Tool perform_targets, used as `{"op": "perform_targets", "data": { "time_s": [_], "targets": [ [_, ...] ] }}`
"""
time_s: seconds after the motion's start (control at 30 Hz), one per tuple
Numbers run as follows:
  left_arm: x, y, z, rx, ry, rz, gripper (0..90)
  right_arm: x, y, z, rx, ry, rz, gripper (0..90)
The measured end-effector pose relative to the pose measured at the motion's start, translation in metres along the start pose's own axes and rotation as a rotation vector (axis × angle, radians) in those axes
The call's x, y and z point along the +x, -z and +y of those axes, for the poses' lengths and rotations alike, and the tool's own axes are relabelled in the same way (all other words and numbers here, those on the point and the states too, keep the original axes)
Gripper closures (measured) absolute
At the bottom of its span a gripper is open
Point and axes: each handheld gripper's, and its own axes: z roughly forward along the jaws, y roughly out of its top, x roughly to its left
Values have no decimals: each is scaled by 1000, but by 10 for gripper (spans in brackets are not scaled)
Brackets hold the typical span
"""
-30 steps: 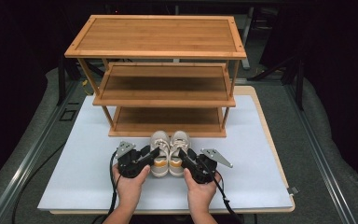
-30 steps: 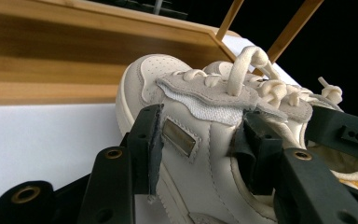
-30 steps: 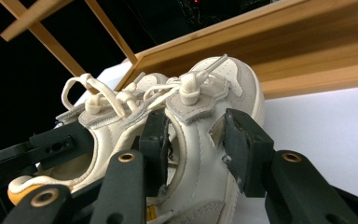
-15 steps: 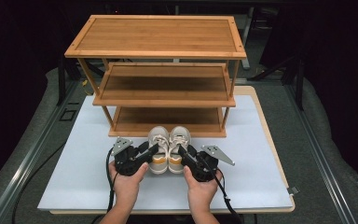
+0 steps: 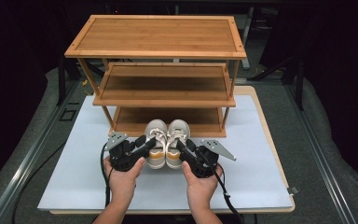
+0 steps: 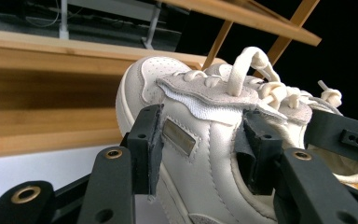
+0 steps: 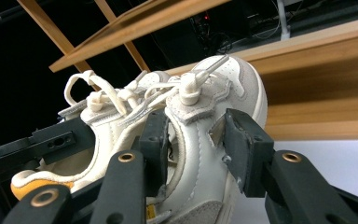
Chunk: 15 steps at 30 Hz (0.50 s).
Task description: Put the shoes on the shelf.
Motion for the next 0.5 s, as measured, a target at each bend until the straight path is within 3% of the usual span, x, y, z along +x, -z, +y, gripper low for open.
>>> {"op": "perform_targets", "data": {
  "time_s": [0.27, 0.3, 0.33, 0.5],
  "targets": [
    [-4, 7, 15, -26, -1, 4, 551, 11, 3, 15, -13, 11, 12, 612],
    [-5, 8, 17, -26, -3, 2, 551, 12, 6, 17, 19, 24, 10, 613],
    [-6, 9, 19, -27, -5, 3, 551, 13, 4, 18, -25, 17, 17, 612],
    [-9, 10, 25, -35, -5, -3, 552, 16, 8, 27, -20, 19, 23, 612]
  ]
}}
